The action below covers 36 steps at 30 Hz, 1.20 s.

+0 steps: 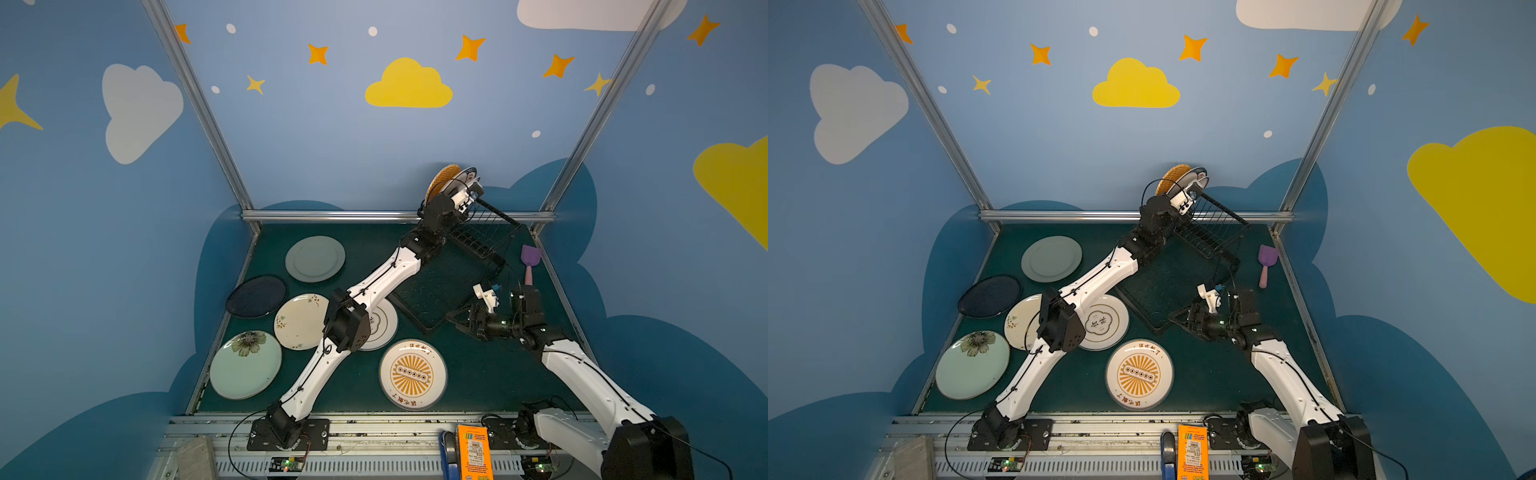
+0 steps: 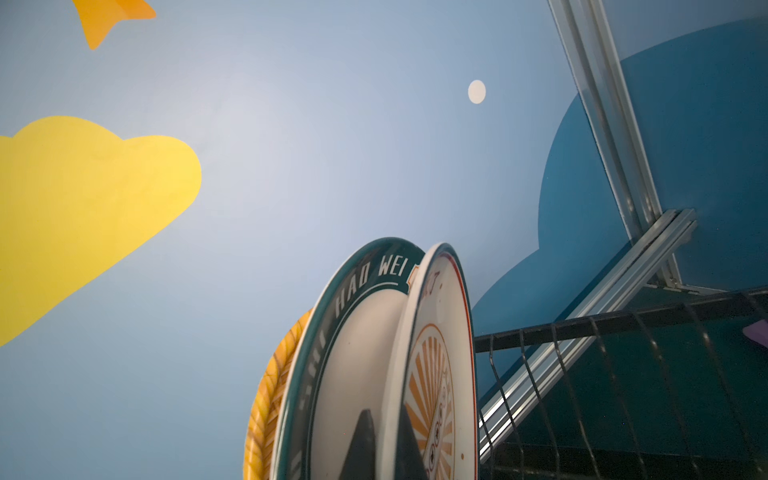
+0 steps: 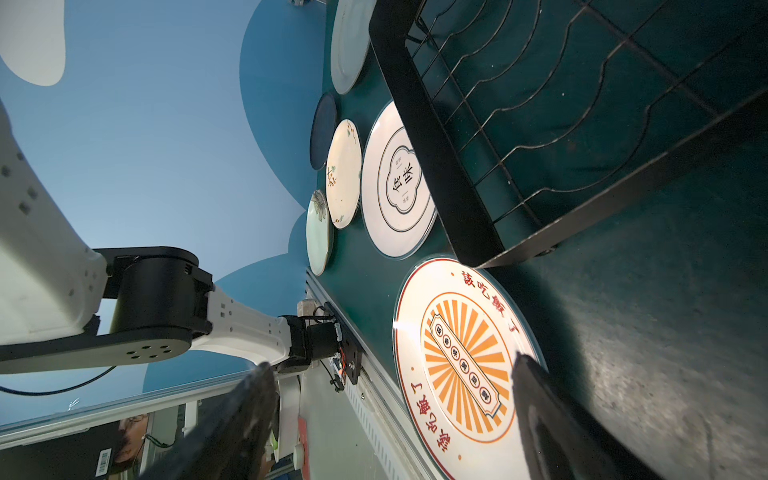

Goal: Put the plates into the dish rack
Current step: 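Lower the plate into the rack slot beside the green-rimmed plate with left gripper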

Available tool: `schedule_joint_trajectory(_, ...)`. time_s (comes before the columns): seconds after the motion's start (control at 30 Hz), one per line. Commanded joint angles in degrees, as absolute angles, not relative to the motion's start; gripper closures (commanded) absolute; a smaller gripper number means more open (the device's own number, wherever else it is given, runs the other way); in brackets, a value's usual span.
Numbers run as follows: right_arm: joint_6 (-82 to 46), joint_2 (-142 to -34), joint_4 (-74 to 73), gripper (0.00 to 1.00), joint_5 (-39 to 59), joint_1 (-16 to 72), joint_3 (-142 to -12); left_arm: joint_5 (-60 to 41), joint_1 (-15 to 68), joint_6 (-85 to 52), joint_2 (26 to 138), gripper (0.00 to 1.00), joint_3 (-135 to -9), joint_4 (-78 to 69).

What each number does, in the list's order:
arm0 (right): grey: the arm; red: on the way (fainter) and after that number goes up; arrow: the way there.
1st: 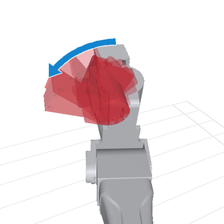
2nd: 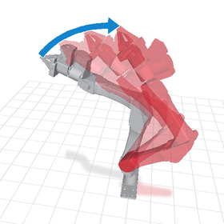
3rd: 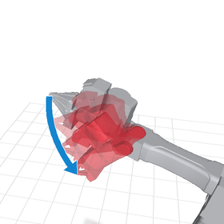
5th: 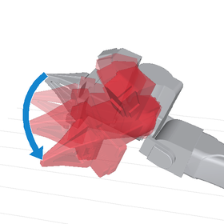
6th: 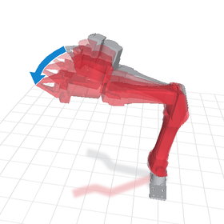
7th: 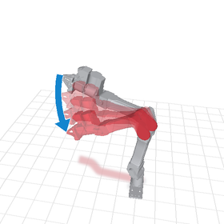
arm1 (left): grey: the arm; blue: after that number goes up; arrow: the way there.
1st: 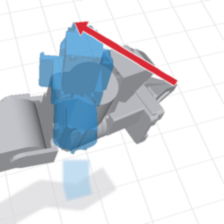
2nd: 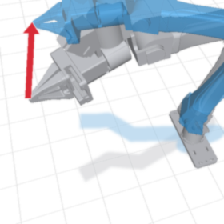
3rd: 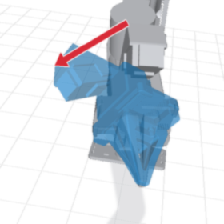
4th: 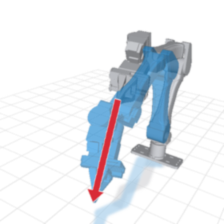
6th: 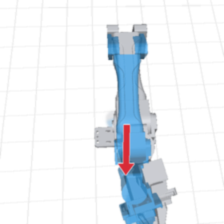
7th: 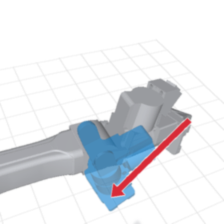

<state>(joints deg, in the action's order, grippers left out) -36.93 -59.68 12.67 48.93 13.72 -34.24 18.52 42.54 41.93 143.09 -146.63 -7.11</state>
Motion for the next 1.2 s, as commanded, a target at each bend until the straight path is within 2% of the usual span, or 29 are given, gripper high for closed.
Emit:
schedule_joint_trajectory(0.0, -35.4, -59.8, 14.2, 0.13, 49.0, 13.9, -34.5, 20.9, 41.9, 41.6, 143.7, 0.94, -148.4, -7.9)
schedule_joint_trajectory(0.2, -35.2, -59.9, 14.5, 0.13, 49.1, 13.9, -34.6, 21.5, 41.9, 41.6, 145.2, 0.9, -149.7, -8.5)
schedule_joint_trajectory(0.77, -33.4, -59.1, 17.6, 0.13, 49.0, 13.2, -34.8, 19.1, 42.1, 43.2, 148.5, 0.9, -151.6, -9.1)
schedule_joint_trajectory(1.17, -33.6, -59.8, 17.0, 0.13, 49.0, 13.0, -34.5, 19.1, 42.8, 43.6, 145.7, 0.94, -144.8, -13.4)
